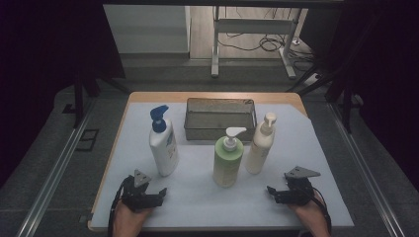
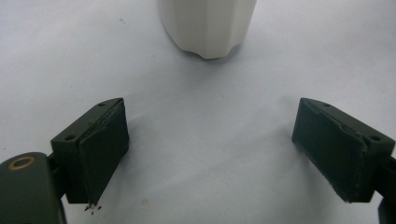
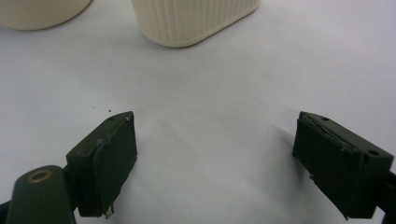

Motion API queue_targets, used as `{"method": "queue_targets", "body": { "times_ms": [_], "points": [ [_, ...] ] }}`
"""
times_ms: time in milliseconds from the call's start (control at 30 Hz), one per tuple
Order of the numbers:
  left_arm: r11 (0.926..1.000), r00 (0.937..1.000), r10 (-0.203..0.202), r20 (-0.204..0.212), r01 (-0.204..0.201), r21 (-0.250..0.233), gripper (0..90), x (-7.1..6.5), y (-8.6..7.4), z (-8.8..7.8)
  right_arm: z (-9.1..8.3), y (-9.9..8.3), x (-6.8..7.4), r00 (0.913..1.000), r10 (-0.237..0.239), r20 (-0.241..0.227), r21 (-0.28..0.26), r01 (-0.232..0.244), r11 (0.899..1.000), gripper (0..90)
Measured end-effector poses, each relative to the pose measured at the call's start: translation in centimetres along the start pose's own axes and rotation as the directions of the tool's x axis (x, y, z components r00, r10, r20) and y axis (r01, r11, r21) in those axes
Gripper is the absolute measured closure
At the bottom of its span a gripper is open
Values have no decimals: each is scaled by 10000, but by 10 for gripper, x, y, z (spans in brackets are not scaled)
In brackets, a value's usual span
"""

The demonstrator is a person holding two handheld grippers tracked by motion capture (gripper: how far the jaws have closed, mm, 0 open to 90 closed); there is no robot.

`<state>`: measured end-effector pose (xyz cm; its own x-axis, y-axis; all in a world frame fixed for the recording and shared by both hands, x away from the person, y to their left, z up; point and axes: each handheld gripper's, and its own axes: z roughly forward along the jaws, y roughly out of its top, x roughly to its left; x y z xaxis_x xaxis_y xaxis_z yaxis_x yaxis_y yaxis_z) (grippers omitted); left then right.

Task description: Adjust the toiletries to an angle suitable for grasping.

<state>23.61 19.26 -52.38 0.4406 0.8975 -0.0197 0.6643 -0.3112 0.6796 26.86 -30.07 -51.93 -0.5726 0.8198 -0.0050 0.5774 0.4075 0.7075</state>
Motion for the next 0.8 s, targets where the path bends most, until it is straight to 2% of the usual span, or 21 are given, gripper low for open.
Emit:
{"method": "queue_targets", "body": {
  "times_ms": [800],
  "points": [
    [10000,10000,-21,32,21,19,106,1,0,0,0,1,-1,9999,64,-100,32,-63,10000,130]
  ]
}}
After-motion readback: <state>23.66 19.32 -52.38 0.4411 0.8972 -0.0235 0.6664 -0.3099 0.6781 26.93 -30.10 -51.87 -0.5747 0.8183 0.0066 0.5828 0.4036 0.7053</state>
